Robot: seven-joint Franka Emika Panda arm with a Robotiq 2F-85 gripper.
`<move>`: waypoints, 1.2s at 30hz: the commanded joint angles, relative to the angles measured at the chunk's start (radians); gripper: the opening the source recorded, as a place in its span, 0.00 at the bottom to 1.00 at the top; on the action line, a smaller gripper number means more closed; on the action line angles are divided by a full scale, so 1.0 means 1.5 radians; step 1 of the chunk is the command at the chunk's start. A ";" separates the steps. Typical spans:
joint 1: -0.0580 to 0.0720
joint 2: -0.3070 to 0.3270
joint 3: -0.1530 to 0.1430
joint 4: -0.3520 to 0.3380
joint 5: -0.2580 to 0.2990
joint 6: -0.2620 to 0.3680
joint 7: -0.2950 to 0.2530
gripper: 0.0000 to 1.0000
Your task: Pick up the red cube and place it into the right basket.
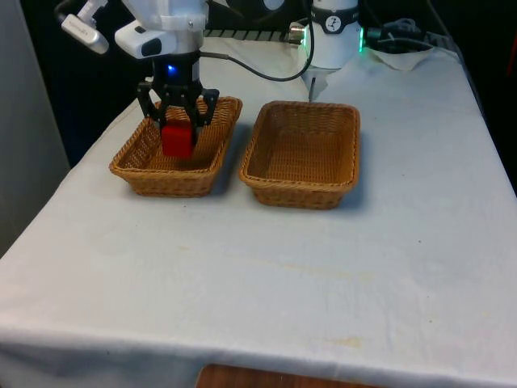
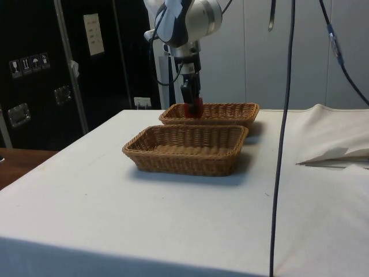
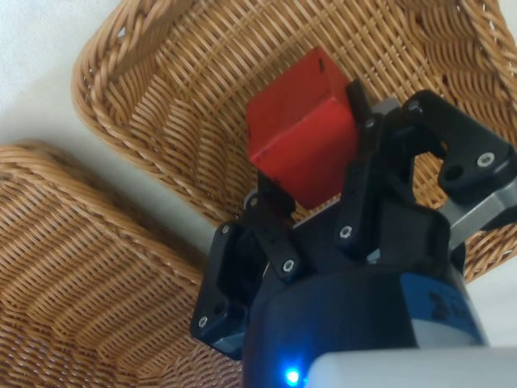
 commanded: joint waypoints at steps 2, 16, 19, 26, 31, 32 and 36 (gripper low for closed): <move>0.000 0.000 0.000 0.000 0.000 0.000 0.000 0.03; -0.002 -0.001 0.001 0.001 0.002 -0.003 -0.002 0.82; -0.002 -0.001 0.001 0.001 0.002 -0.004 -0.003 1.00; 0.001 -0.007 -0.002 0.000 -0.001 -0.009 -0.001 1.00; 0.011 -0.031 -0.011 -0.003 -0.009 -0.027 0.005 1.00; 0.013 -0.036 -0.011 -0.005 -0.011 -0.030 0.006 1.00; 0.012 -0.059 -0.004 -0.007 -0.018 -0.045 0.011 1.00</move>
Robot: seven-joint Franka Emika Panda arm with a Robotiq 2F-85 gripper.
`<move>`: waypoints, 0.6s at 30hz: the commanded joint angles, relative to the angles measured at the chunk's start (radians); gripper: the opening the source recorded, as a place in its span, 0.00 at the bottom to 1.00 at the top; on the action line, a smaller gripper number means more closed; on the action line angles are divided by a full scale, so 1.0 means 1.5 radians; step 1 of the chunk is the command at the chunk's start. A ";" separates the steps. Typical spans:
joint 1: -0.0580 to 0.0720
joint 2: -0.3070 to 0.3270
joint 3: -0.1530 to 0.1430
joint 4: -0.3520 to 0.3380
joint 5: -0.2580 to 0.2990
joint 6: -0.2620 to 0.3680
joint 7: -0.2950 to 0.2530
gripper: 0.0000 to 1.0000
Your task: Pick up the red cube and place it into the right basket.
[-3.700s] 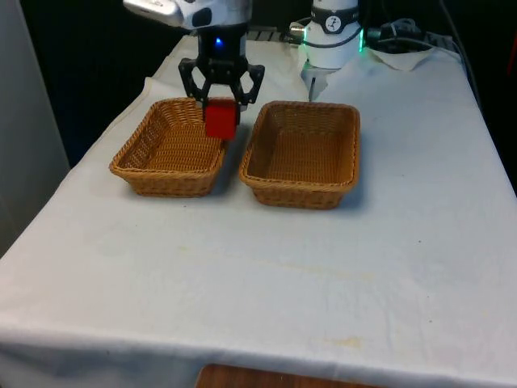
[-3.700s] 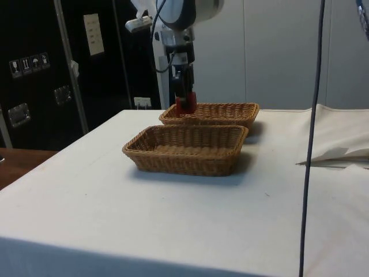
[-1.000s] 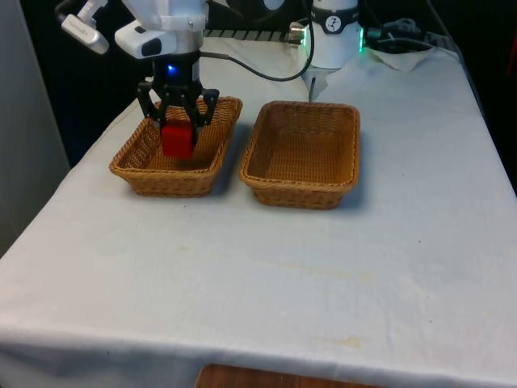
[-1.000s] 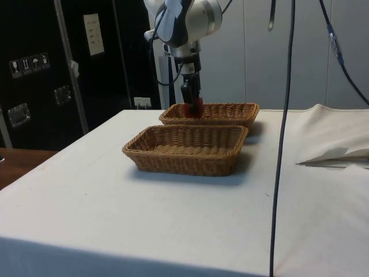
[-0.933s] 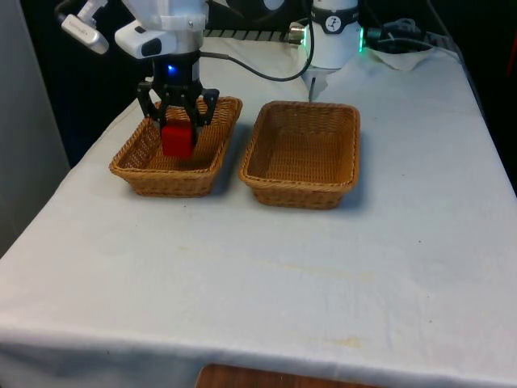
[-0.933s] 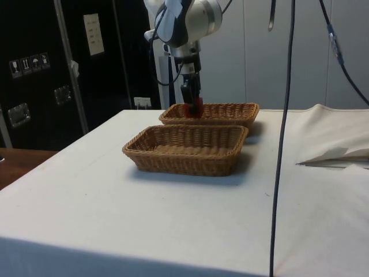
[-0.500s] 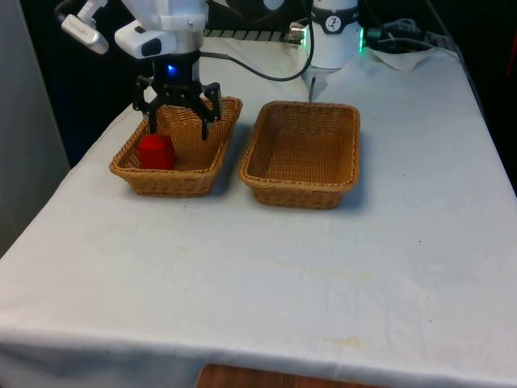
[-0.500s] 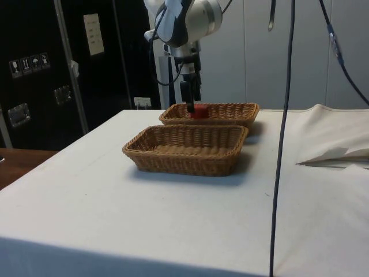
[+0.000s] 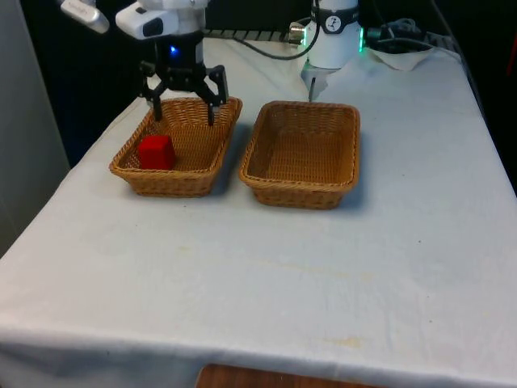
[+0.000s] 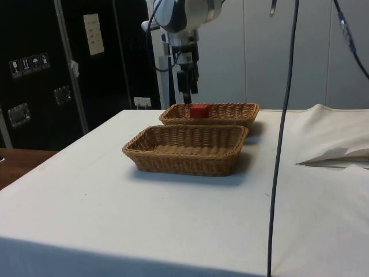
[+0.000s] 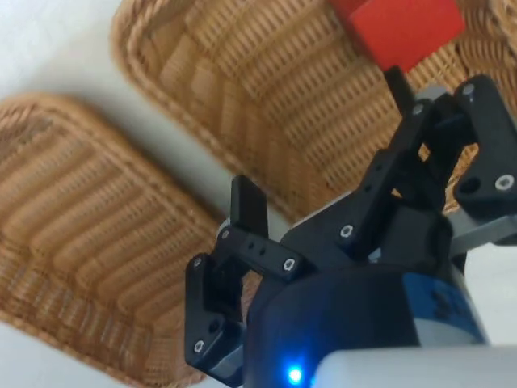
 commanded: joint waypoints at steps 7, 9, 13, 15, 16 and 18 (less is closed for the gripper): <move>0.025 -0.033 0.001 -0.010 -0.029 -0.014 0.039 1.00; 0.029 -0.041 0.004 -0.013 -0.035 -0.017 0.045 1.00; 0.037 -0.052 0.009 -0.017 -0.041 -0.019 0.051 1.00; 0.042 -0.057 0.011 -0.019 -0.042 -0.019 0.053 1.00; 0.047 -0.061 0.013 -0.021 -0.043 -0.019 0.058 1.00; 0.038 -0.057 0.017 -0.016 -0.035 -0.021 0.049 1.00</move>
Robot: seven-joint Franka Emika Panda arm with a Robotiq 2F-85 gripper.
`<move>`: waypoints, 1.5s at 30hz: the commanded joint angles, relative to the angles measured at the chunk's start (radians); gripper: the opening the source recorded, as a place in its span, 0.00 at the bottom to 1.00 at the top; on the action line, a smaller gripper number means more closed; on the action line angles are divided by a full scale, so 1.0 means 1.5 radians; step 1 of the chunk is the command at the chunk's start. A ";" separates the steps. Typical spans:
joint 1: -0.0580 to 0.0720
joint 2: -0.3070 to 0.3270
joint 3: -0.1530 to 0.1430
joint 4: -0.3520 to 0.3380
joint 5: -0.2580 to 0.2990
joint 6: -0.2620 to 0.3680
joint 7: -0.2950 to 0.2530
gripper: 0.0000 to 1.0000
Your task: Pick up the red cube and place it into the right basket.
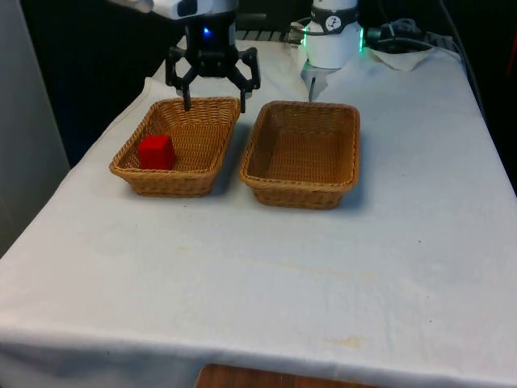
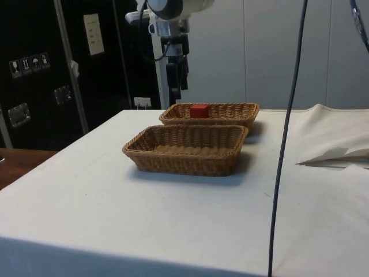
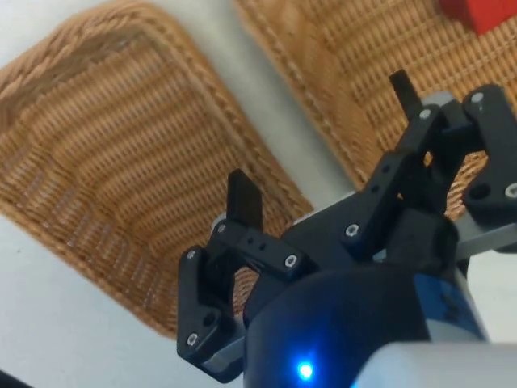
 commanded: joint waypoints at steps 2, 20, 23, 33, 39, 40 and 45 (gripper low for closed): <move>0.012 -0.009 0.000 -0.005 -0.011 0.002 0.015 1.00; 0.030 -0.050 0.051 -0.003 -0.045 -0.002 0.074 1.00; 0.031 -0.058 0.066 -0.003 -0.054 -0.003 0.087 1.00; 0.034 -0.070 0.098 0.001 -0.069 -0.003 0.116 1.00; 0.033 -0.084 0.101 0.006 -0.073 -0.017 0.139 1.00; 0.033 -0.086 0.102 0.007 -0.074 -0.020 0.143 1.00; 0.031 -0.097 0.103 0.016 -0.078 -0.040 0.164 1.00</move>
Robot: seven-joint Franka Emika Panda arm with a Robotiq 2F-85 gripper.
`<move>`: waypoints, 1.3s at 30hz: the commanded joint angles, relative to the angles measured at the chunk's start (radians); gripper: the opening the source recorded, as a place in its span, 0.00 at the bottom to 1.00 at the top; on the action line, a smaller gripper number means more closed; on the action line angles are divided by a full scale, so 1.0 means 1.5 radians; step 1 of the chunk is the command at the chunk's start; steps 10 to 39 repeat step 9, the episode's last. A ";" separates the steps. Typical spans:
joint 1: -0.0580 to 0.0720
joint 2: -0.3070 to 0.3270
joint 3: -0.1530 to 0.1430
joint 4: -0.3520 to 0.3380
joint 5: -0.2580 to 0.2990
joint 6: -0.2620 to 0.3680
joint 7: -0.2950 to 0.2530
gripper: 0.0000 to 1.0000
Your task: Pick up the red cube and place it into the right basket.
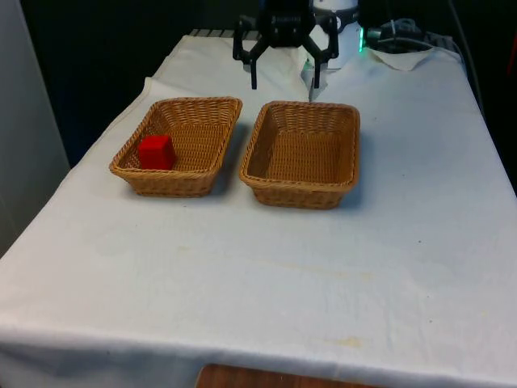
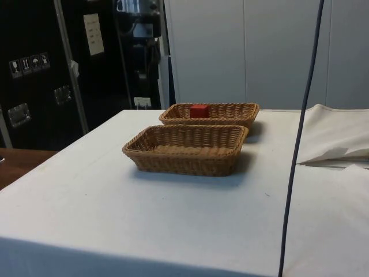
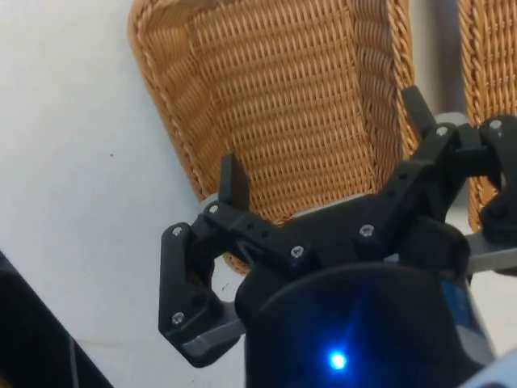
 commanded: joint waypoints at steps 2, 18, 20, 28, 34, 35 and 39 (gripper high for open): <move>0.002 -0.003 -0.003 0.006 -0.007 -0.013 0.016 1.00; -0.001 -0.006 -0.001 0.014 0.000 -0.024 0.035 1.00; -0.001 -0.006 -0.001 0.014 0.000 -0.024 0.035 1.00; -0.001 -0.006 -0.001 0.014 0.000 -0.024 0.035 1.00; -0.001 -0.006 -0.001 0.014 0.000 -0.024 0.035 1.00; -0.001 -0.006 -0.001 0.014 0.000 -0.024 0.035 1.00; -0.001 -0.006 -0.001 0.014 0.000 -0.024 0.035 1.00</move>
